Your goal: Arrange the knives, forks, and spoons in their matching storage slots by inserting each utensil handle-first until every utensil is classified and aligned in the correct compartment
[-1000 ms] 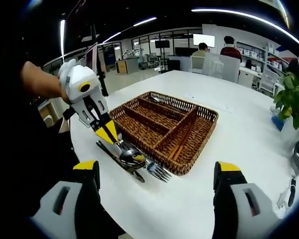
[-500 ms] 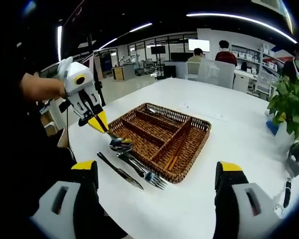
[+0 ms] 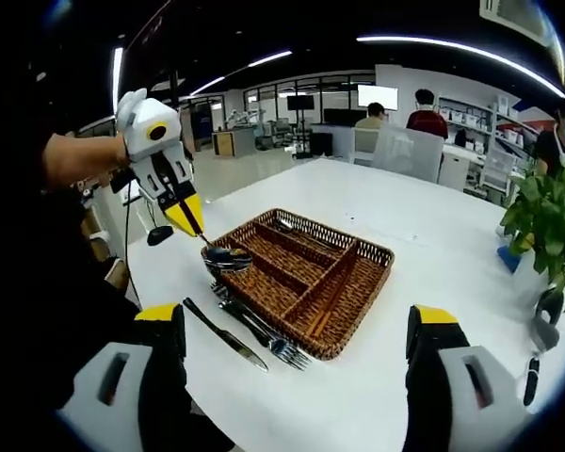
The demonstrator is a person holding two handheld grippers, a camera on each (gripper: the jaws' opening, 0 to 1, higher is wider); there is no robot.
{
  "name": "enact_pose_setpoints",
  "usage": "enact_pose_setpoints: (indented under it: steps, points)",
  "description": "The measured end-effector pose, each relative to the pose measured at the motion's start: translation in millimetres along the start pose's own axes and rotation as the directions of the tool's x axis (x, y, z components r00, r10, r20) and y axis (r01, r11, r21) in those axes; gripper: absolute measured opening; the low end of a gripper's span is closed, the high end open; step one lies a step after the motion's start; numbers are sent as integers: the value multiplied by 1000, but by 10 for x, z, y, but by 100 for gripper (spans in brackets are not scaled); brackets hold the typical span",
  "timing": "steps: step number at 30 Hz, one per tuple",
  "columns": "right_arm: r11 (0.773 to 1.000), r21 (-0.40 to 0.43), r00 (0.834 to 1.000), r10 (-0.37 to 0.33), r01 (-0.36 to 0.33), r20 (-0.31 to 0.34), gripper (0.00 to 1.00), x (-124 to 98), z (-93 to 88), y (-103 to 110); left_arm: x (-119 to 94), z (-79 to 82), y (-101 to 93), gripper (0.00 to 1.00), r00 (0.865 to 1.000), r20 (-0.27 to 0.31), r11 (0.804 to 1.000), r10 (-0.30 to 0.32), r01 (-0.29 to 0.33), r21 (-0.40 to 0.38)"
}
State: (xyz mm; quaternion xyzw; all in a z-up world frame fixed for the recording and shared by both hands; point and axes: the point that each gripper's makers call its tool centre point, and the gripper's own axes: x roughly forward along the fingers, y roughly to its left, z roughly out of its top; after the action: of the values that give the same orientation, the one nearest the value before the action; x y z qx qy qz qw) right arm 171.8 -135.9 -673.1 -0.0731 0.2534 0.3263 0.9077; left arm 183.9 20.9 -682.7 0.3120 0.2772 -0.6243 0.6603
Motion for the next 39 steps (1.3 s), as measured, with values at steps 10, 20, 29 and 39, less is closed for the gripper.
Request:
enact_pose_setpoints:
  steps: [10, 20, 29, 39]
  points:
    - [1000, -24, 1000, 2, -3, -7, 99, -3, 39, -10, -11, -52, 51, 0, 1000, -9, 999, 13, -12, 39]
    - [1000, -27, 1000, -2, 2, -13, 99, 6, 81, -42, 20, -94, 194, 0, 1000, -17, 999, 7, -7, 37]
    - [1000, -14, 1000, -10, 10, -20, 99, 38, 80, -77, 40, -103, 394, 0, 1000, -19, 998, 15, -14, 54]
    - [1000, -3, 1000, -20, 20, -11, 99, 113, 161, -125, 1, -74, 780, 0, 999, -10, 996, 45, -44, 72]
